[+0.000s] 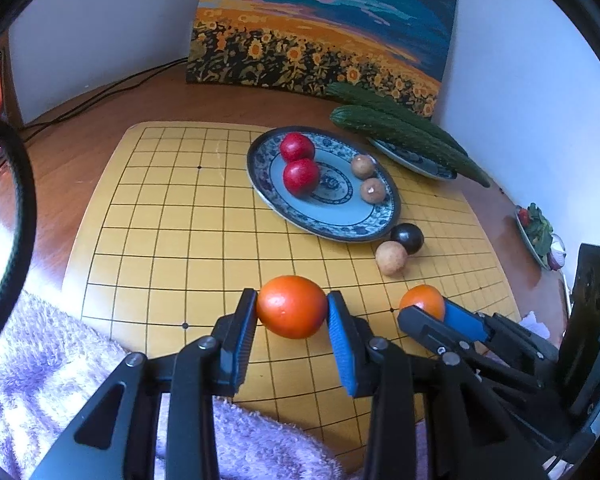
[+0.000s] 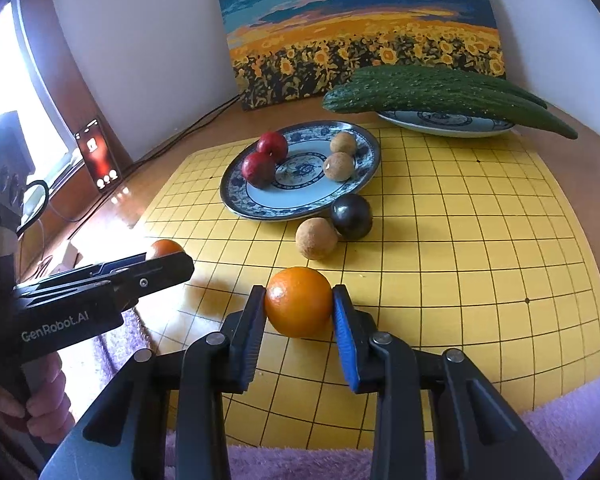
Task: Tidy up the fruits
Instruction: 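Grasp an orange with the right tool while the left tool grasps the other orange, then carry both oranges onto the blue-and-white plate and open both tools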
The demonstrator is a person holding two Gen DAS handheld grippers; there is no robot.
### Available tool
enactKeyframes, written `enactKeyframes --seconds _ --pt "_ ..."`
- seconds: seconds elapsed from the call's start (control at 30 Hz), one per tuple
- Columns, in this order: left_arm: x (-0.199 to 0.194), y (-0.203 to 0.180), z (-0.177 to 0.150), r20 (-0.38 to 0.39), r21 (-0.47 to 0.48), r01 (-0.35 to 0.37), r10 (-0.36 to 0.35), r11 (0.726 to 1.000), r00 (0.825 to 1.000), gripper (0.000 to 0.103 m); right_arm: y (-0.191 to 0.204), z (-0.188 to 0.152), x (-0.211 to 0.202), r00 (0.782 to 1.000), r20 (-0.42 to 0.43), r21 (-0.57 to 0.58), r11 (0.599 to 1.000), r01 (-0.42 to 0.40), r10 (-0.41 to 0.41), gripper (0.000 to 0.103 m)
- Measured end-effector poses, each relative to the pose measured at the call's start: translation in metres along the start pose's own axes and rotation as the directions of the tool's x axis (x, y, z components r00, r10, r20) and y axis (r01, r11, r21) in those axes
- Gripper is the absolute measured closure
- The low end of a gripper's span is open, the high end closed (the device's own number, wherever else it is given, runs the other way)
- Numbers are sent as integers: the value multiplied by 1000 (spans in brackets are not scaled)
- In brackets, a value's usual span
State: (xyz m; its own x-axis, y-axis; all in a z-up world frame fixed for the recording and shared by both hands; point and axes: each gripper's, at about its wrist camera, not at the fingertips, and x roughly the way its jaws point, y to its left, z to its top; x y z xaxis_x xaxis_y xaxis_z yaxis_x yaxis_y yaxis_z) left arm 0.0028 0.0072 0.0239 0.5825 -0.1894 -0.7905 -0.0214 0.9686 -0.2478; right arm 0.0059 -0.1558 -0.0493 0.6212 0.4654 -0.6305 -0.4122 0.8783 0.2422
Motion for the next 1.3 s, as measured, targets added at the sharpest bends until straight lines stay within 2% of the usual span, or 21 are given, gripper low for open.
enactKeyframes --seconds 0.5,0.8,1.3 --pt "4 -10 26 26 46 3 -4 999 1000 66 -7 14 -15 999 43 -16 1000 7 -6 69" --pt "25 -21 48 19 90 -13 12 996 1000 66 -8 32 -17 997 66 -47 998 30 -27 69" --pt "56 -19 63 -10 88 -41 42 995 999 66 -12 45 -7 997 70 -54 998 29 -25 69"
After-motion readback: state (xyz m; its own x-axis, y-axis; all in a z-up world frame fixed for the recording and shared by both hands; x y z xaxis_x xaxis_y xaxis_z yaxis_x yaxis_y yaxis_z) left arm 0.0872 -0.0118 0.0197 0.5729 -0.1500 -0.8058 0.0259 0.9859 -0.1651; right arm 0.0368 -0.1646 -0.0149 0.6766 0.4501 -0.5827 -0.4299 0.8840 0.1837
